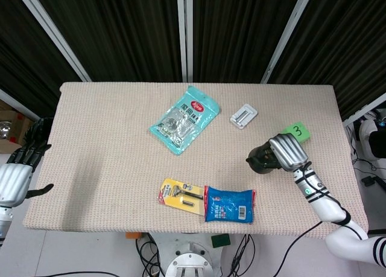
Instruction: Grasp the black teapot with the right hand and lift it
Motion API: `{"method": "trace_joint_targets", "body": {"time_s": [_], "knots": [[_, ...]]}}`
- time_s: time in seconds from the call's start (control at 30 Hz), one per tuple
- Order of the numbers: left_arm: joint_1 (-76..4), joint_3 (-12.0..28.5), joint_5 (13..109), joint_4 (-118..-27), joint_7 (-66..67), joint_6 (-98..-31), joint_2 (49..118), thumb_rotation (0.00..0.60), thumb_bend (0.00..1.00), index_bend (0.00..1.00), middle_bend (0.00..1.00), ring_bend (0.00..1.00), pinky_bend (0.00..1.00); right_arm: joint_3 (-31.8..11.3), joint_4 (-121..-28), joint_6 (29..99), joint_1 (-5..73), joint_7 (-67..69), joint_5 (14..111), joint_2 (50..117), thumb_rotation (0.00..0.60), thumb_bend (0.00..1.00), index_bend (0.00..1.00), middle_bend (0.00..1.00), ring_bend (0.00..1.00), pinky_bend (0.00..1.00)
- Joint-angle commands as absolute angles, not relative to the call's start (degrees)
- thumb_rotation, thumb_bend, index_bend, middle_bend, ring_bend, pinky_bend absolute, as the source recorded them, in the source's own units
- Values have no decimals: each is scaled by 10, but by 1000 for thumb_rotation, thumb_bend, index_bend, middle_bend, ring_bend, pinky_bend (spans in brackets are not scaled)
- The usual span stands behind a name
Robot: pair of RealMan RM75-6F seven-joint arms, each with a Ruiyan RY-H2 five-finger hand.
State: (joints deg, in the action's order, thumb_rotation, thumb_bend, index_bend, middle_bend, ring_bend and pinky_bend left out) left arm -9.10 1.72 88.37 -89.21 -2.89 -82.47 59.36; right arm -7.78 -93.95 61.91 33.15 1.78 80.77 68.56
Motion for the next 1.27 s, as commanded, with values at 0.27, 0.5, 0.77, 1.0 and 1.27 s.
{"method": "trace_joint_targets", "body": {"time_s": [0.27, 0.5, 0.77, 1.0, 1.27], "knots": [[-90, 17, 884, -892, -27, -827, 594, 597, 0, 134, 101, 44, 170, -79, -932, 612, 336, 13, 808, 692, 474, 403, 1000, 1000, 1000, 653], [-91, 18, 877, -886, -31, -822, 596, 598, 0, 134, 101, 45, 170, -80, -924, 596, 349, -11, 811, 697, 505, 442, 1000, 1000, 1000, 655], [-91, 19, 873, -881, -33, -819, 600, 597, 0, 134, 101, 44, 170, -83, -921, 592, 362, -54, 814, 706, 508, 443, 1000, 1000, 1000, 666], [-90, 19, 872, -880, -33, -819, 599, 598, 0, 134, 101, 44, 170, -83, -912, 593, 368, -88, 816, 713, 547, 448, 1000, 1000, 1000, 670], [-90, 18, 872, -878, -36, -819, 600, 597, 0, 134, 101, 45, 170, -83, -916, 589, 369, -76, 808, 712, 547, 447, 1000, 1000, 1000, 671]]}}
